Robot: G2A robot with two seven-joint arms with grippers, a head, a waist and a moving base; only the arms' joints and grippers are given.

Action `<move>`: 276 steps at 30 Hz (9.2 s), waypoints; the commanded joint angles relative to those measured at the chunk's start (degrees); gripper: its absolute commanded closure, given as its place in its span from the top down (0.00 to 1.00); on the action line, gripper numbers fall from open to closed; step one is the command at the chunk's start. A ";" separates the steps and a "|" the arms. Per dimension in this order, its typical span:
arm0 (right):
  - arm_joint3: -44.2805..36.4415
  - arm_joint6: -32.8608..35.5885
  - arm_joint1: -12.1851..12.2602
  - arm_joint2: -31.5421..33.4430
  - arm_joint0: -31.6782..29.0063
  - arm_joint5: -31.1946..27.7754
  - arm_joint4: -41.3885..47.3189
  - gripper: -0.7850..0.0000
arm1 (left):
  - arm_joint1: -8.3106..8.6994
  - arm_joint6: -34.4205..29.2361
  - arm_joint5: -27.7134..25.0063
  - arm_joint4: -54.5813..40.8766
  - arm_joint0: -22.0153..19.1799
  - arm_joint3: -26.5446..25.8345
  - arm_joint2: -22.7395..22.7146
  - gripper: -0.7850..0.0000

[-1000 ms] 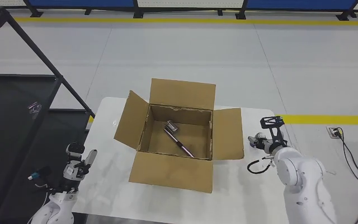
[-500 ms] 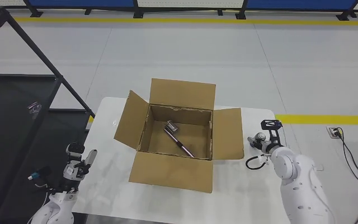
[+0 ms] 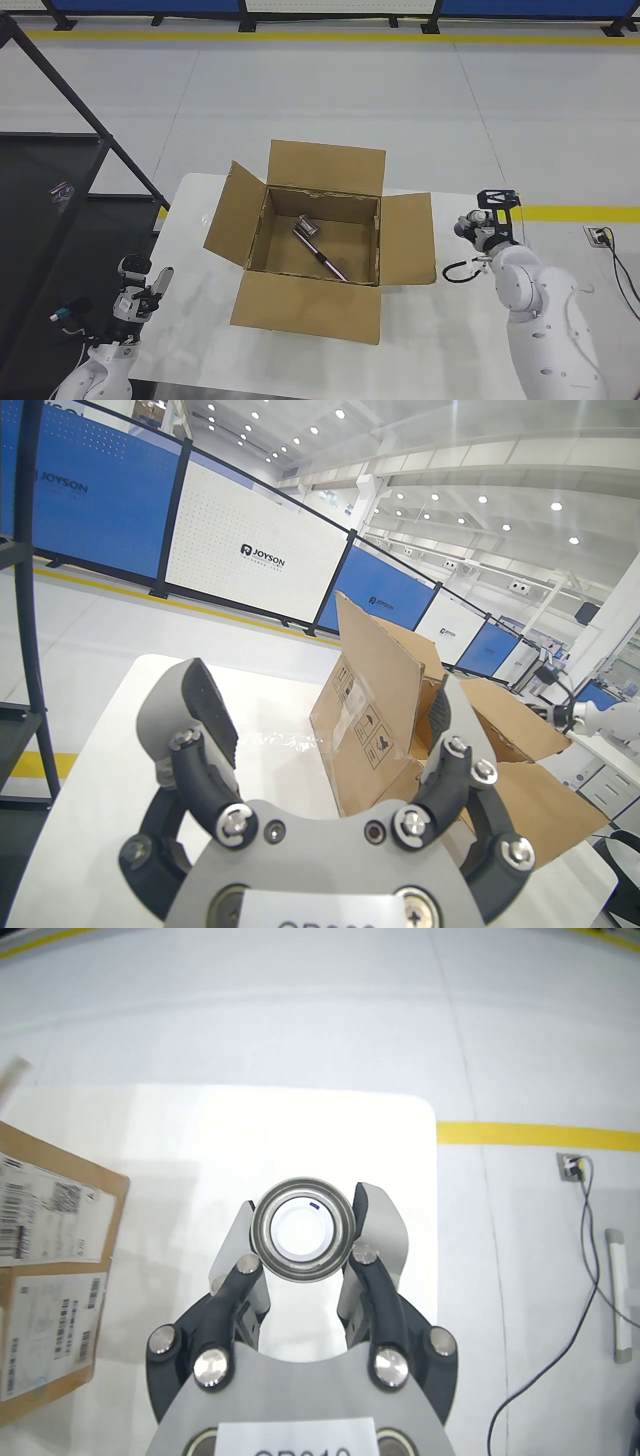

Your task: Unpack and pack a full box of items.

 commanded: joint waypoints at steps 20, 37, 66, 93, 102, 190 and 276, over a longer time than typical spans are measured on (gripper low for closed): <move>10.23 7.23 -5.47 -39.12 19.14 -7.44 2.57 0.00 | 0.00 0.00 0.00 0.00 0.00 0.00 0.00 1.00; 38.39 -1.53 -11.69 -47.64 28.45 -2.45 9.42 0.23 | 0.00 0.00 0.00 0.00 0.00 0.00 0.00 1.00; 23.80 -1.88 -10.57 -41.07 23.70 -2.15 4.70 1.00 | -0.07 -0.66 0.86 -1.14 0.36 -1.03 -0.14 1.00; -9.67 -0.60 -5.77 -22.71 4.35 -6.97 11.45 1.00 | 0.28 -17.74 4.78 0.03 -3.43 -9.35 2.27 1.00; -14.19 0.17 -3.98 -6.62 -1.94 -9.04 29.20 1.00 | 0.75 -31.72 1.18 -2.94 -7.55 -12.05 6.30 1.00; 17.02 3.97 -0.06 -24.39 19.84 -13.30 49.25 1.00 | 4.21 -57.82 -11.90 -28.56 -8.56 -0.44 1.80 1.00; 58.64 20.52 -4.81 -25.86 41.55 -27.19 82.26 1.00 | 13.14 -44.88 -3.26 -40.90 -31.35 4.91 40.51 1.00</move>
